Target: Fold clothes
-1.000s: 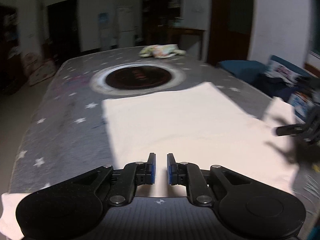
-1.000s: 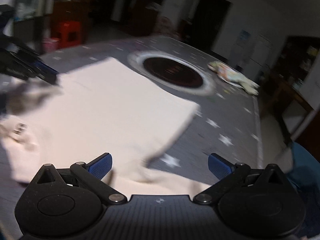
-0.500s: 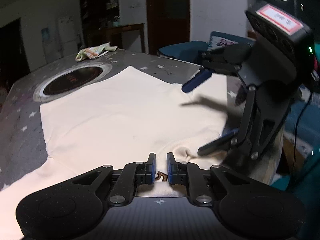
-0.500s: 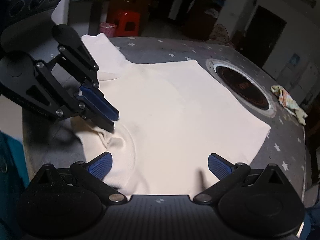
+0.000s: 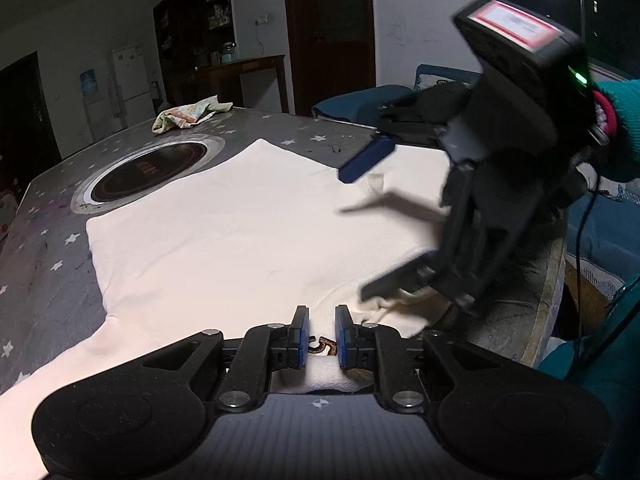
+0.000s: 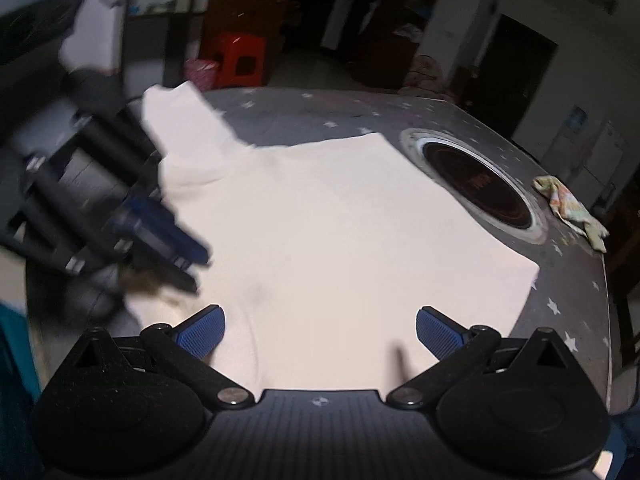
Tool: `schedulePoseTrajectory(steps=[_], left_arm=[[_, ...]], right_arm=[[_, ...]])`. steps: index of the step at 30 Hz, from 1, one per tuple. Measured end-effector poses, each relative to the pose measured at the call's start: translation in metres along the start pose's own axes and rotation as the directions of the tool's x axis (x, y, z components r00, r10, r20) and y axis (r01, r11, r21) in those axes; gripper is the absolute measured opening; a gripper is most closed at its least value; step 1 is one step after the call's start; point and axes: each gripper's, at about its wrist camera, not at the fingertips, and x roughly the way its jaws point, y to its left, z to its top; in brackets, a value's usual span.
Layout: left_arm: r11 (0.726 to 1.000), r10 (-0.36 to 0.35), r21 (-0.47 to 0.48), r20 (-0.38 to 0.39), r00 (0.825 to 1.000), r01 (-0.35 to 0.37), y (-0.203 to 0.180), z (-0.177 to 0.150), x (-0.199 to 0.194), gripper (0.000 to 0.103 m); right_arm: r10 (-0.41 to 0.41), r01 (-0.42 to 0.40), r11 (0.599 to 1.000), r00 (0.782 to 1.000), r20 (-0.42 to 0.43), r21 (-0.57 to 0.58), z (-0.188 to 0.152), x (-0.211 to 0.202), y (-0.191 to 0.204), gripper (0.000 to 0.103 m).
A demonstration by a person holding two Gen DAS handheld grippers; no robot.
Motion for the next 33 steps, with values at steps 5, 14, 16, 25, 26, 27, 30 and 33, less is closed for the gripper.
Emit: schedulePoseTrajectory(steps=[5, 14, 16, 25, 26, 27, 30, 33], left_arm=[[1.000, -0.004, -0.024, 0.014, 1.000, 0.004, 0.002, 0.007, -0.001, 0.018], [0.998, -0.060, 0.038, 0.023, 0.998, 0.059, -0.010, 0.009, 0.001, 0.018], [0.997, -0.066, 0.043, 0.020, 0.998, 0.066, -0.009, 0.008, -0.001, 0.018], [0.997, -0.071, 0.025, 0.004, 0.997, 0.071, -0.007, 0.002, 0.003, 0.006], [0.998, -0.068, 0.015, 0.010, 0.998, 0.068, -0.006, 0.002, 0.003, 0.005], [0.998, -0.065, 0.006, 0.015, 0.998, 0.065, -0.005, 0.003, 0.002, 0.003], [0.998, -0.057, -0.021, 0.040, 0.998, 0.058, -0.002, 0.005, -0.003, 0.002], [0.996, -0.067, -0.059, 0.076, 0.995, 0.071, 0.002, 0.008, -0.010, 0.002]], right_arm=[[0.003, -0.003, 1.000, 1.000, 0.013, -0.013, -0.005, -0.015, 0.002, 0.103], [0.008, -0.008, 1.000, 1.000, 0.014, 0.012, -0.014, -0.020, 0.006, 0.102], [0.022, -0.023, 0.999, 0.999, 0.028, 0.034, -0.012, -0.024, 0.004, 0.096], [0.162, -0.163, 0.985, 0.986, 0.029, 0.048, -0.005, -0.018, 0.015, 0.041], [0.164, -0.165, 0.985, 0.986, 0.025, 0.057, -0.005, -0.016, 0.015, 0.036], [0.165, -0.166, 0.984, 0.986, 0.025, 0.063, -0.005, -0.015, 0.016, 0.031], [0.165, -0.167, 0.983, 0.986, 0.033, 0.075, -0.005, -0.017, 0.016, 0.019], [0.164, -0.168, 0.982, 0.985, 0.046, 0.088, -0.004, -0.020, 0.014, 0.015]])
